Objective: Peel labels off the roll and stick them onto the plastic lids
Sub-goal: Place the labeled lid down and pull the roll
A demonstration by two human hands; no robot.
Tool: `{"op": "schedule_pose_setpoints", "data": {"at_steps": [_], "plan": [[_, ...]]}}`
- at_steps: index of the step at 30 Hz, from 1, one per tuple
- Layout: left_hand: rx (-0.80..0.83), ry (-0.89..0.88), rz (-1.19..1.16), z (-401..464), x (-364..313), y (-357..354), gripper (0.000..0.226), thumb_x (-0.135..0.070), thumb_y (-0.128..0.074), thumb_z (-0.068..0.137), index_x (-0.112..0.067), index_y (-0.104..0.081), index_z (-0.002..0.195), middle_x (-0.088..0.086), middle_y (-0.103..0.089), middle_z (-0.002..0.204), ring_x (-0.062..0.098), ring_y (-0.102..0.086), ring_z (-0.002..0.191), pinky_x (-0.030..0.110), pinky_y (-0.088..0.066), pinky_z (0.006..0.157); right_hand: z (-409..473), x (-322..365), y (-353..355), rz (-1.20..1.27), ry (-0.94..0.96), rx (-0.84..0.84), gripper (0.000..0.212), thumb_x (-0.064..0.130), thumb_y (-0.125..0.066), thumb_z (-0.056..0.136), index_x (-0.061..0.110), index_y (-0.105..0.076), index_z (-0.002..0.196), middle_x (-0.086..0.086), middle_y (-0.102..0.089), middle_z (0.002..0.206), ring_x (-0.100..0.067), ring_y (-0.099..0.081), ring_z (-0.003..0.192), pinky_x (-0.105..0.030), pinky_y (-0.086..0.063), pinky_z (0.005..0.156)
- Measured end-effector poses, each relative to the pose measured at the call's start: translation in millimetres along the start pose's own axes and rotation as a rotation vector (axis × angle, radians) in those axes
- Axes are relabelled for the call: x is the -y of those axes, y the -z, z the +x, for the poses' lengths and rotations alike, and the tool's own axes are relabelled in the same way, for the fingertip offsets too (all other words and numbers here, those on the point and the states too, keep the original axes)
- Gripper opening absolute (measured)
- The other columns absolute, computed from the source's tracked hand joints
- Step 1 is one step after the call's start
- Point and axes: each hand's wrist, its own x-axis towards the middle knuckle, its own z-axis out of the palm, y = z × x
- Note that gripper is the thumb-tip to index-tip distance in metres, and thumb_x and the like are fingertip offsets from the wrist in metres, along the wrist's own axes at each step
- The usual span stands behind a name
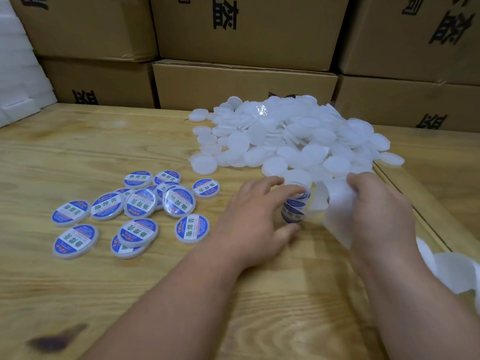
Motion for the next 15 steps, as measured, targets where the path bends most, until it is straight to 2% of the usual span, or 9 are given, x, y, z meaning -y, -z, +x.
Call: {"op": "schedule_pose_setpoints", "data": {"at_steps": [3,5,6,8,11,15], "plan": [[-0.017,0.048,-0.022,2,4,-2,0.052,-0.049,-0.071,0.087,-0.049,-0.051,0.135,-0.016,-0.042,0.148,0.011,-0.028,0.139,0.038,-0.028,0.118,11,-4,3,0.165,-0.194,0.004,0.022,0.04,-0.065,0.066,0.02,-0.069,0.074,0.008,-0.065,0.078,-0.02,-0.061,0.079,-0.039,-0.046,0.076],[-0.05,0.061,-0.036,2,6,0,0.048,-0.05,-0.071,0.086,-0.047,-0.054,0.131,-0.018,-0.047,0.142,0.012,-0.033,0.135,0.039,-0.031,0.115,19,-6,7,0.253,-0.271,0.017,0.028,0.035,-0.067,0.07,0.02,-0.075,0.092,0.005,-0.076,0.095,-0.023,-0.072,0.098,-0.042,-0.053,0.094],[-0.063,0.063,-0.039,2,6,0,0.046,-0.05,-0.071,0.086,-0.047,-0.055,0.13,-0.018,-0.049,0.14,0.012,-0.035,0.134,0.038,-0.032,0.114,21,-6,9,0.279,-0.302,0.009,0.031,0.03,-0.067,0.073,0.019,-0.075,0.101,0.002,-0.078,0.104,-0.024,-0.073,0.102,-0.046,-0.053,0.099],[-0.055,0.06,-0.044,2,6,1,0.046,-0.05,-0.07,0.088,-0.047,-0.055,0.131,-0.017,-0.048,0.142,0.013,-0.035,0.134,0.037,-0.031,0.114,23,-3,11,0.323,-0.361,-0.011,0.03,0.022,-0.065,0.081,0.016,-0.071,0.11,-0.003,-0.077,0.114,-0.024,-0.073,0.104,-0.048,-0.054,0.099],[0.021,0.042,-0.049,1,2,1,0.047,-0.048,-0.069,0.09,-0.053,-0.052,0.133,-0.015,-0.039,0.15,0.011,-0.026,0.14,0.036,-0.028,0.116,22,4,13,0.438,-0.443,0.012,0.024,0.013,-0.057,0.092,0.015,-0.063,0.116,-0.004,-0.074,0.114,-0.022,-0.074,0.099,-0.044,-0.056,0.087],[0.0,0.043,-0.039,1,1,1,0.042,-0.041,-0.07,0.091,-0.051,-0.055,0.128,-0.015,-0.036,0.152,0.012,-0.026,0.14,0.034,-0.028,0.116,18,9,16,0.736,-0.422,0.027,0.052,0.02,-0.056,0.094,0.009,-0.045,0.144,-0.016,-0.071,0.117,-0.03,-0.078,0.091,-0.047,-0.061,0.083]]}}
